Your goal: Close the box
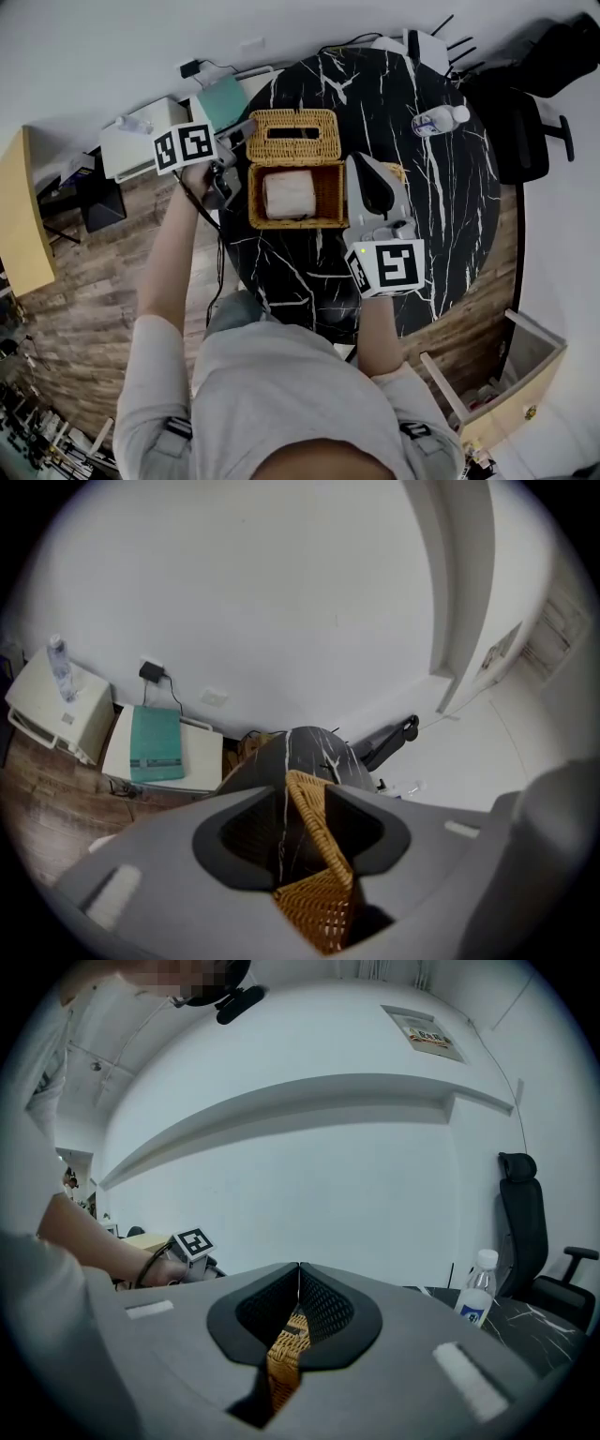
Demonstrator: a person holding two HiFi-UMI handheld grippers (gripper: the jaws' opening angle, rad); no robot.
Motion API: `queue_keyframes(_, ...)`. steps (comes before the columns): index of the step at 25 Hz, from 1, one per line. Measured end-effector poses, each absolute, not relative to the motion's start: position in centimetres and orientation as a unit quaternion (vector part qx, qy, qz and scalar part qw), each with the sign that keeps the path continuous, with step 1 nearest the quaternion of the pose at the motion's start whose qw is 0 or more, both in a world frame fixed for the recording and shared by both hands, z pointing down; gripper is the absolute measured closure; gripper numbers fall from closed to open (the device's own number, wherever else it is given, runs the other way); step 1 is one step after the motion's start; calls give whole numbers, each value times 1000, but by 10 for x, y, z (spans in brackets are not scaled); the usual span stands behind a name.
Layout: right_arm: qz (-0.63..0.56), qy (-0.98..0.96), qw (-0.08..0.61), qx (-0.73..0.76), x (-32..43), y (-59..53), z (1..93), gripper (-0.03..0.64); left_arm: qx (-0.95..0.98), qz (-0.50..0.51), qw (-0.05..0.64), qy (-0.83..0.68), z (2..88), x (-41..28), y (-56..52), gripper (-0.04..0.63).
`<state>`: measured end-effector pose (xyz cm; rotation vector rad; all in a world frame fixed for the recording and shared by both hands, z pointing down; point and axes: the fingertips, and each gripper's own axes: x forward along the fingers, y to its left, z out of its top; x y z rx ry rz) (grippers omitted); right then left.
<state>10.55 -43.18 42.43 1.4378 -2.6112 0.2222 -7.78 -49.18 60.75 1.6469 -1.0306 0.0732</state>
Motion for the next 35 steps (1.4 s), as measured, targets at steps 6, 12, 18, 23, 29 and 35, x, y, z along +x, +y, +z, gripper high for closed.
queue_keyframes(6, 75, -871, 79, 478, 107, -433, 428, 612, 681, -7, 598, -423, 616, -74, -496, 425)
queue_keyframes(12, 75, -869, 78, 482, 110, -433, 429, 612, 689, -17, 586, -426, 606, -75, -501, 437)
queue_keyframes(18, 73, -870, 72, 483, 109, -432, 426, 612, 726, -15, 532, -435, 575, -75, -507, 448)
queue_keyframes(23, 67, -869, 65, 485, 109, -428, 420, 612, 762, 16, 470, -445, 548, -75, -504, 454)
queue_keyframes(29, 57, -866, 57, 493, 113, -421, 408, 612, 790, 40, 405, -458, 523, -77, -495, 457)
queue_keyframes(35, 42, -864, 50, 499, 112, -406, 391, 612, 816, 58, 351, -456, 497, -72, -480, 457)
